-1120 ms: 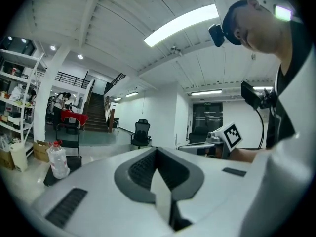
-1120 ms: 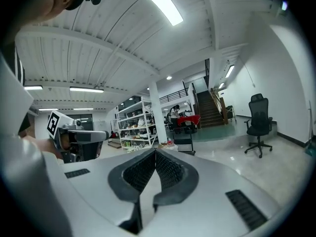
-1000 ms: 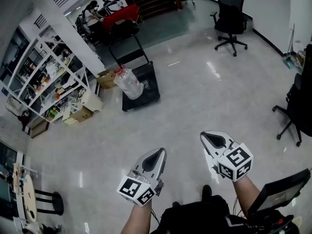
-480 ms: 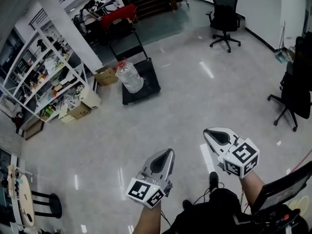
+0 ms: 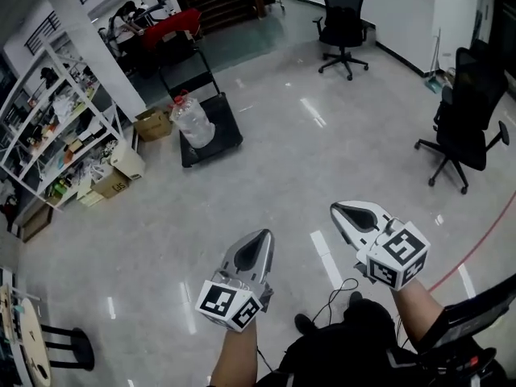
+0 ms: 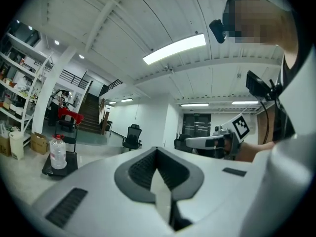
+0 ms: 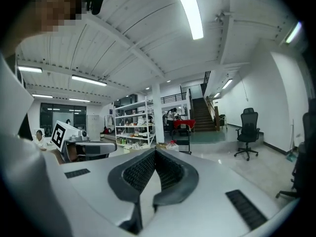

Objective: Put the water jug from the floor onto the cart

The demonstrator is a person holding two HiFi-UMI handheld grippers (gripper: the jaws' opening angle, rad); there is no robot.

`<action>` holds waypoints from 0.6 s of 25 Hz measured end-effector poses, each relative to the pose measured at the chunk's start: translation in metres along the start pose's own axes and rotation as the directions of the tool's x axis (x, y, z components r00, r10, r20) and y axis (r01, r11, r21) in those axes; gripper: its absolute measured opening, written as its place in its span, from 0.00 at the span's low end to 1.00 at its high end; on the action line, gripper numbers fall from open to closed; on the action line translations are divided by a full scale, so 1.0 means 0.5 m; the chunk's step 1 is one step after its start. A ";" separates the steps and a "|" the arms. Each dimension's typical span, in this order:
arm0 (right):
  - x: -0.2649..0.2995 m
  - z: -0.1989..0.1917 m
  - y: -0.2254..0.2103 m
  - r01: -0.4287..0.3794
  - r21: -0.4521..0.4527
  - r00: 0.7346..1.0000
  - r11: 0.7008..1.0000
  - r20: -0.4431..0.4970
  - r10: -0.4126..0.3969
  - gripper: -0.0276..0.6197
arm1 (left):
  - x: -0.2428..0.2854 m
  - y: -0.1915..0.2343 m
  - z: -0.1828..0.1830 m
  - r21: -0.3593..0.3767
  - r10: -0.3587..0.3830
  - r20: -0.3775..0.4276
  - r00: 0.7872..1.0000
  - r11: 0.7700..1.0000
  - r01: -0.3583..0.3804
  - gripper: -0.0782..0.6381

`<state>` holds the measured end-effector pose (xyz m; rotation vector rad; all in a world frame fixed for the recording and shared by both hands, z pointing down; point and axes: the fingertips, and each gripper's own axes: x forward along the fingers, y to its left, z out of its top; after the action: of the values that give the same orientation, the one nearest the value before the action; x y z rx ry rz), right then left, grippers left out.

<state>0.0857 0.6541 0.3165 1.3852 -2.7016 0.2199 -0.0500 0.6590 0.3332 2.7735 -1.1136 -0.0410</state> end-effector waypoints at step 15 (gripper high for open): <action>-0.222 0.014 -0.088 -0.063 -0.033 0.997 0.997 0.031 0.064 0.05 | 0.010 -0.239 0.034 0.064 0.097 0.012 0.995 0.993 -0.097 0.11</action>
<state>0.1859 0.7160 0.2965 1.3073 -2.7649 0.1602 0.0341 0.7386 0.2984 2.7734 -1.2722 -0.0069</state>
